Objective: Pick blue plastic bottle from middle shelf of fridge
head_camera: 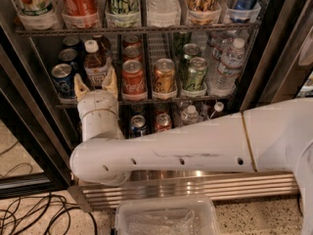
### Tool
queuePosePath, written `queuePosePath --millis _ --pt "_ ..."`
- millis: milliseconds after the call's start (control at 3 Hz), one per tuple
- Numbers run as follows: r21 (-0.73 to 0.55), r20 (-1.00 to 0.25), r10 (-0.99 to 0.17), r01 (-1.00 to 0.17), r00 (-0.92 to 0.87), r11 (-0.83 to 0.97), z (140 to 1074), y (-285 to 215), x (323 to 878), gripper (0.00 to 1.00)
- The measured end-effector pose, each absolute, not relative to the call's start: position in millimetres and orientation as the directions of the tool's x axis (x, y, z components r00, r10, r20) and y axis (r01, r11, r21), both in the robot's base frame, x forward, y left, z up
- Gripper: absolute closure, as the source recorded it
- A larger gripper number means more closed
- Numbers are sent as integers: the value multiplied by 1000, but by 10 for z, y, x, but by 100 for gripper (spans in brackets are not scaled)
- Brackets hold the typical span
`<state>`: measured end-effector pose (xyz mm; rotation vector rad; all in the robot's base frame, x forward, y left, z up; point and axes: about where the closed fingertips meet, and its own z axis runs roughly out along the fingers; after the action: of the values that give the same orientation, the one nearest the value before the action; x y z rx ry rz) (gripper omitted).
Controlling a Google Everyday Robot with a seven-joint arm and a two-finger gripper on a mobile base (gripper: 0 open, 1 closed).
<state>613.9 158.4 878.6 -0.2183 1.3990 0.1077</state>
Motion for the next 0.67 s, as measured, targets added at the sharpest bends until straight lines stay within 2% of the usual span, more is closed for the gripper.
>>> queuePosePath --millis 667 --pt "-92 -985 -59 -205 160 974 8775 1654 6325 44"
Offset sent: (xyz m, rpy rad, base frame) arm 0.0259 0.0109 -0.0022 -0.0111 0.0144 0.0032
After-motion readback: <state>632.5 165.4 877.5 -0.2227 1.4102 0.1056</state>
